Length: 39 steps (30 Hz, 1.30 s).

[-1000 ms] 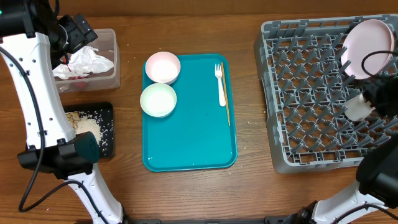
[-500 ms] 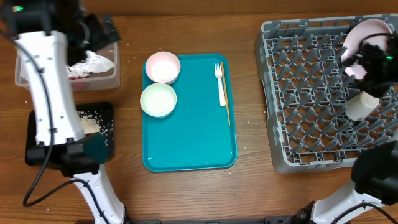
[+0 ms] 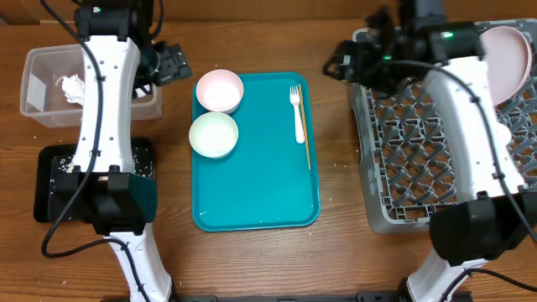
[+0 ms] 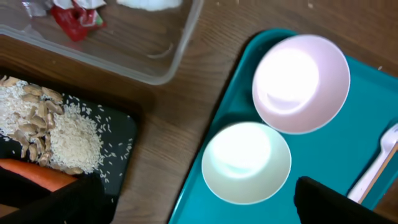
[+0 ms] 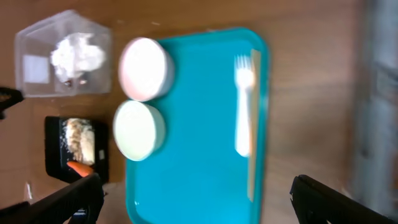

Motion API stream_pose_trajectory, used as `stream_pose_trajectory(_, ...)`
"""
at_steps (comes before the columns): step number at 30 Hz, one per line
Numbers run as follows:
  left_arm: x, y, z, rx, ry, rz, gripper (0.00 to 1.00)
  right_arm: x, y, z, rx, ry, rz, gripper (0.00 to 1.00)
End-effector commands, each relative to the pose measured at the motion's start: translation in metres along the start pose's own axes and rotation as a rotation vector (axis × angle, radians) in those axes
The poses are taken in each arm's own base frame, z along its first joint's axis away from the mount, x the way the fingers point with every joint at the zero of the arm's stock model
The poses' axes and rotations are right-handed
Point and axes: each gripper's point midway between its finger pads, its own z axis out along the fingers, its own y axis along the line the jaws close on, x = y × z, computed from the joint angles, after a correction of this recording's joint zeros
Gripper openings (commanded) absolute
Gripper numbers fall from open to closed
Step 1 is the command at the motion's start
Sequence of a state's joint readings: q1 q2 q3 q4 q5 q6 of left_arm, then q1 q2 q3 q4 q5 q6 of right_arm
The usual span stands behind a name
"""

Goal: Sort waste into correct bins and load items into the dishwasher rack
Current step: 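Grasp the white bowl on the teal tray with the right gripper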

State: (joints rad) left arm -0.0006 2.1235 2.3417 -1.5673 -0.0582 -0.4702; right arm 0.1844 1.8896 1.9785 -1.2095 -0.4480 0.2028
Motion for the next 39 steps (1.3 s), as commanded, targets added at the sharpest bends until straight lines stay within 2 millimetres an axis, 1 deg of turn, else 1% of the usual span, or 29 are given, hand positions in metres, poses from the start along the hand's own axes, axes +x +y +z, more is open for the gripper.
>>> stream_pose_trajectory(1,-0.018,0.045,0.002,-0.027,-0.004,-0.164,1.00,0.012,0.034,0.028,-0.008,-0.003,-0.042,1.00)
stream_pose_trajectory(2,-0.020,0.055,0.003,-0.016,0.008,-0.194,1.00,0.017,0.044,0.045,0.001,-0.010,-0.032,1.00)
stream_pose_trajectory(3,-0.020,0.059,0.003,-0.012,0.013,-0.208,1.00,0.021,0.052,0.055,0.000,-0.013,-0.032,1.00)
stream_pose_trajectory(4,-0.023,0.068,0.003,0.007,0.025,-0.241,1.00,0.029,0.066,0.075,-0.006,-0.005,-0.047,1.00)
stream_pose_trajectory(5,-0.025,0.073,0.003,0.017,0.026,-0.257,1.00,0.036,0.075,0.090,-0.007,0.007,-0.057,1.00)
stream_pose_trajectory(6,-0.027,0.079,0.003,0.027,0.027,-0.276,1.00,0.048,0.089,0.113,-0.005,0.030,-0.075,1.00)
stream_pose_trajectory(7,-0.028,0.085,0.004,0.022,0.026,-0.290,1.00,0.059,0.098,0.133,0.004,0.048,-0.091,1.00)
stream_pose_trajectory(8,-0.030,0.090,0.004,0.020,0.025,-0.300,1.00,0.075,0.104,0.160,0.033,0.072,-0.121,1.00)
stream_pose_trajectory(9,-0.030,0.091,0.004,0.018,0.025,-0.304,1.00,0.084,0.103,0.174,0.070,0.081,-0.141,1.00)
stream_pose_trajectory(10,-0.029,0.094,0.004,0.010,0.028,-0.297,1.00,0.095,0.096,0.193,0.144,0.082,-0.145,1.00)
stream_pose_trajectory(11,-0.026,0.094,0.003,0.006,0.038,-0.284,1.00,0.104,0.094,0.205,0.184,0.088,-0.160,0.99)
stream_pose_trajectory(12,-0.025,0.095,0.003,0.004,0.044,-0.275,1.00,0.109,0.094,0.211,0.193,0.096,-0.169,0.98)
stream_pose_trajectory(13,-0.024,0.095,0.003,0.003,0.046,-0.272,1.00,0.120,0.095,0.222,0.205,0.115,-0.181,0.95)
stream_pose_trajectory(15,-0.024,0.094,0.003,0.004,0.045,-0.272,1.00,0.130,0.092,0.233,0.235,0.124,-0.177,0.88)
stream_pose_trajectory(18,-0.024,0.094,0.003,0.004,0.045,-0.271,1.00,0.134,0.075,0.242,0.316,0.119,-0.163,0.85)
stream_pose_trajectory(20,-0.024,0.094,0.003,0.004,0.046,-0.272,1.00,0.135,0.073,0.243,0.325,0.121,-0.163,0.80)
stream_pose_trajectory(21,-0.024,0.094,0.003,0.004,0.046,-0.272,1.00,0.133,0.071,0.242,0.329,0.118,-0.160,0.75)
stream_pose_trajectory(23,-0.024,0.094,0.003,0.004,0.046,-0.272,1.00,0.132,0.068,0.242,0.335,0.115,-0.157,0.60)
stream_pose_trajectory(25,-0.024,0.094,0.003,0.004,0.045,-0.272,1.00,0.134,0.066,0.241,0.342,0.127,-0.154,0.47)
stream_pose_trajectory(26,-0.025,0.094,0.003,0.004,0.045,-0.272,1.00,0.136,0.065,0.241,0.345,0.136,-0.153,0.43)
stream_pose_trajectory(31,-0.024,0.094,0.003,0.004,0.045,-0.271,1.00,0.150,0.053,0.246,0.372,0.169,-0.112,0.34)
stream_pose_trajectory(32,-0.025,0.094,0.003,0.004,0.045,-0.272,1.00,0.151,0.052,0.246,0.376,0.174,-0.110,0.26)
stream_pose_trajectory(34,-0.024,0.094,0.003,0.004,0.046,-0.272,1.00,0.149,0.051,0.245,0.377,0.171,-0.106,0.15)
stream_pose_trajectory(35,-0.024,0.095,0.003,0.003,0.046,-0.271,1.00,0.148,0.048,0.243,0.384,0.171,-0.102,0.10)
stream_pose_trajectory(36,-0.024,0.095,0.003,0.001,0.047,-0.271,1.00,0.143,0.043,0.238,0.408,0.169,-0.097,0.04)
stream_pose_trajectory(37,-0.024,0.095,0.003,-0.001,0.046,-0.271,1.00,0.140,0.041,0.233,0.422,0.167,-0.092,0.04)
stream_pose_trajectory(39,-0.024,0.097,0.003,-0.009,0.043,-0.271,1.00,0.128,0.037,0.217,0.446,0.160,-0.074,0.04)
